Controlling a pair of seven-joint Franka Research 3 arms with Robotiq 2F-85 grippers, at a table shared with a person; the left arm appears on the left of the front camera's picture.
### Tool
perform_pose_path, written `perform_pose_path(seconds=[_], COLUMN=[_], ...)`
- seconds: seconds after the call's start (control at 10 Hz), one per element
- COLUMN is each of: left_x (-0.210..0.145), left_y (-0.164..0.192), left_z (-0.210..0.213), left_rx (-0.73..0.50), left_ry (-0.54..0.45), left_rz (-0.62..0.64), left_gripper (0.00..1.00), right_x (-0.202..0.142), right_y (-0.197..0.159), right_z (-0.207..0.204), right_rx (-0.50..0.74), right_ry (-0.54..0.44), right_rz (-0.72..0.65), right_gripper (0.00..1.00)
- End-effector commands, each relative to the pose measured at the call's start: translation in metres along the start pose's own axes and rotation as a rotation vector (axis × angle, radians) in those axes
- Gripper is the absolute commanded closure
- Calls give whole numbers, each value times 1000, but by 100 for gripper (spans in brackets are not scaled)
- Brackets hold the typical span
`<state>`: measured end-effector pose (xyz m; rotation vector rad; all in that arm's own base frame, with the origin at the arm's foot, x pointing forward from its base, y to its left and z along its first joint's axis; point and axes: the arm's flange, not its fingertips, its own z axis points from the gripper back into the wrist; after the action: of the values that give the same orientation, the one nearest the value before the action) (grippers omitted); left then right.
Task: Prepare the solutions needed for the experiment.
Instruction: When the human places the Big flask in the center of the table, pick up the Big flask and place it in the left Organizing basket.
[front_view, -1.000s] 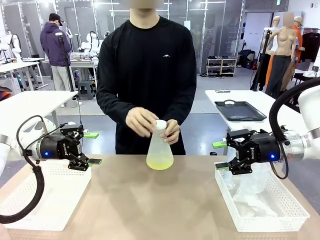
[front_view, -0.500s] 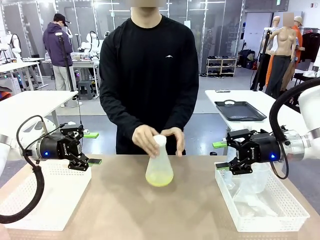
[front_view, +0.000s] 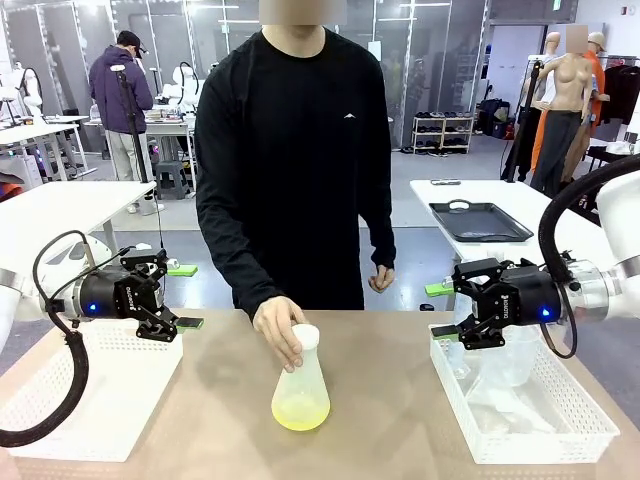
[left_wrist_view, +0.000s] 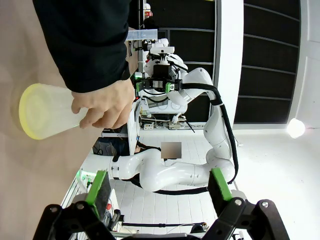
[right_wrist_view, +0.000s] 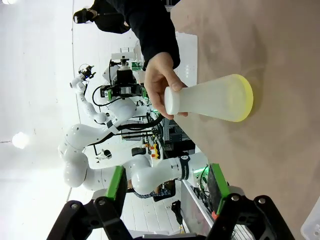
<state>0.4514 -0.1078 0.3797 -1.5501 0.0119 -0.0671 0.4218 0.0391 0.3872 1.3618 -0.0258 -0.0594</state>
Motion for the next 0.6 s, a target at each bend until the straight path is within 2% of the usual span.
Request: perform_pose_path(seconds=[0.0, 0.5], left_x=[0, 0], left_y=[-2, 0], left_z=[0, 0], left_rx=[-6, 0], left_ry=[5, 0], left_rz=[5, 0], left_gripper=[0, 0], right_x=[-2, -2], right_y=[0, 0], right_z=[-1, -1], right_rx=[-7, -7], right_ry=[-7, -7], right_rz=[3, 3], right_gripper=[18, 18])
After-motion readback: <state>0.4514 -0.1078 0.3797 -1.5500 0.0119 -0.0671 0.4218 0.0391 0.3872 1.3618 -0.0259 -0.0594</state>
